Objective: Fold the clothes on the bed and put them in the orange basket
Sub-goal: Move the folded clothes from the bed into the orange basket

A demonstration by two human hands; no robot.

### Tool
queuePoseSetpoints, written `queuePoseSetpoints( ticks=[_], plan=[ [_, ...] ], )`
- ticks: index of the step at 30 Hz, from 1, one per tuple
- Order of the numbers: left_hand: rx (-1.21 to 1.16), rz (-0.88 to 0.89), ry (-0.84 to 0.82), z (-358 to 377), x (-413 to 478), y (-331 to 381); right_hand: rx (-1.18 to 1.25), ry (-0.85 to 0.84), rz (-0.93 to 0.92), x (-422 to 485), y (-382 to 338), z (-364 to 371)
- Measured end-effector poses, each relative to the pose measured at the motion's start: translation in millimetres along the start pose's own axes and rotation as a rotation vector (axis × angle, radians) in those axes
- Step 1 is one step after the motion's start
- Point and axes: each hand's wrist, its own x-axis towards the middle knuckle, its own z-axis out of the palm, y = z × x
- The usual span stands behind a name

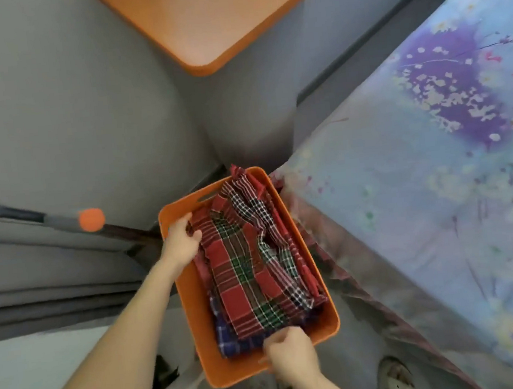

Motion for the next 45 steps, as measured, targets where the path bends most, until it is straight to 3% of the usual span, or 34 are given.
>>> queuePoseSetpoints(
  ticks=[3, 4, 6, 8, 11, 15, 18, 23, 25, 27, 30, 32, 34, 37, 40, 45],
  plan=[
    [0.082, -0.017, -0.012, 29, -9, -19, -0.415, 0.611, -0.461, 19, -9, -42],
    [0.070, -0.065, 0.027, 39, -9, -26, -0.449, 0.663, -0.527, 26, -14, -55],
    [0.036, -0.243, 0.051, 56, -10, -33, -0.458, 0.525, -0.502, 47, -22, -66],
    [-0.099, -0.430, -0.061, 75, -13, -40, -0.564, 0.377, -0.436, 66, -24, -61],
    [-0.432, -0.621, -0.152, 102, -21, -48, -0.675, 0.395, -0.370, 89, -22, -48],
    [-0.509, -0.709, -0.128, 118, -21, -59, -0.800, 0.427, -0.310, 109, -19, -31],
    [-0.558, -0.653, -0.103, 119, -17, -58, -0.784, 0.420, -0.322, 111, -18, -28],
    [-0.423, -0.422, 0.097, 109, -39, -53, -0.753, 0.390, -0.363, 103, -18, -30],
    [-0.350, -0.472, 0.097, 103, -48, -68, -0.788, 0.314, -0.350, 94, -15, -26],
    [-0.340, -0.579, -0.004, 99, -49, -81, -0.832, 0.287, -0.317, 89, -10, -24],
    [-0.153, -0.448, -0.004, 93, -50, -80, -0.843, 0.504, -0.433, 87, -14, -32],
    [0.063, -0.272, 0.196, 84, -58, -73, -0.790, 0.680, -0.568, 87, -18, -46],
    [0.207, -0.203, 0.373, 78, -64, -73, -0.751, 0.771, -0.537, 89, -21, -64],
    [0.201, -0.330, 0.392, 77, -65, -89, -0.741, 0.567, -0.363, 100, -26, -85],
    [-0.077, -0.388, 0.257, 81, -61, -95, -0.625, 0.295, -0.445, 111, -25, -90],
    [-0.072, -0.371, 0.377, 84, -72, -88, -0.584, 0.324, -0.597, 98, -10, -94]
  ],
)
